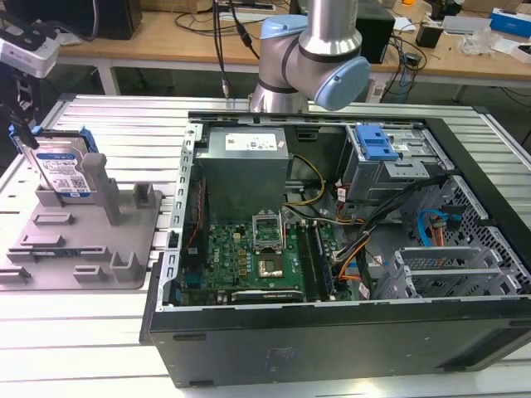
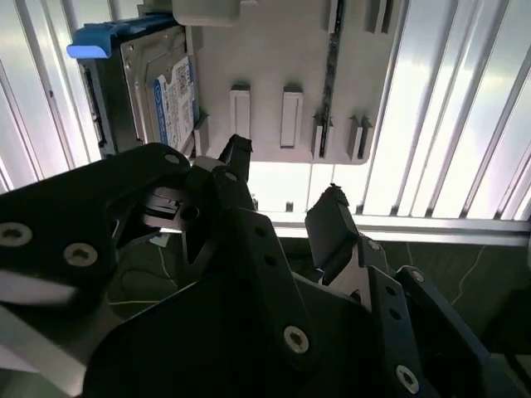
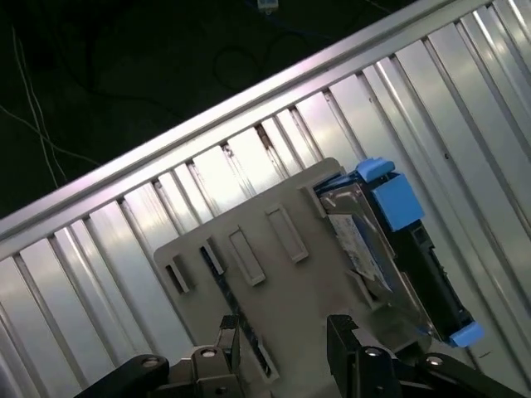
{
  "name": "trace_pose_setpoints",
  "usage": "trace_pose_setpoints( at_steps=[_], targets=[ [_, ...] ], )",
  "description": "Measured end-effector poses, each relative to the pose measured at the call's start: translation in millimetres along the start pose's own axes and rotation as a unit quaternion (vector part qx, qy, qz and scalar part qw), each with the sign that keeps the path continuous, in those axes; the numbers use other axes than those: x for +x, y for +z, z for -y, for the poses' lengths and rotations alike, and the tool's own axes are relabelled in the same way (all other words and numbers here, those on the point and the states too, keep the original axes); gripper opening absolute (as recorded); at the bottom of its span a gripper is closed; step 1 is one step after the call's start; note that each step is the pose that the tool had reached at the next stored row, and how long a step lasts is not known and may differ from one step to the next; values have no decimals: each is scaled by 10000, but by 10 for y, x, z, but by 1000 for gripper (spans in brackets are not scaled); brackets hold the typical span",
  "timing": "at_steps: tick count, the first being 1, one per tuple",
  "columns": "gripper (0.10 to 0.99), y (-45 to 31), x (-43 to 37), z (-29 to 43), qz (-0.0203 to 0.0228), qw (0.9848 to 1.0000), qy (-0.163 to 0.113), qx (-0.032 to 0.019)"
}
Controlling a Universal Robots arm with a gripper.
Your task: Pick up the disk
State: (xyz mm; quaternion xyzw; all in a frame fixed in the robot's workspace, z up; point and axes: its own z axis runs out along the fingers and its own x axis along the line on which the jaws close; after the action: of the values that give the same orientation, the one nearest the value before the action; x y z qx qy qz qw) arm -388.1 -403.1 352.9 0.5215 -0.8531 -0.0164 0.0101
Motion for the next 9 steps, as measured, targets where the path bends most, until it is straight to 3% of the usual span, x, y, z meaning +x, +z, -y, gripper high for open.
trace_pose_setpoints(
  at_steps=[6, 9],
  targets=[
    [541, 4, -1, 2, -19, 9985, -549, 6],
    [541, 8, -2, 4, -28, 9963, -855, 10]
  ],
)
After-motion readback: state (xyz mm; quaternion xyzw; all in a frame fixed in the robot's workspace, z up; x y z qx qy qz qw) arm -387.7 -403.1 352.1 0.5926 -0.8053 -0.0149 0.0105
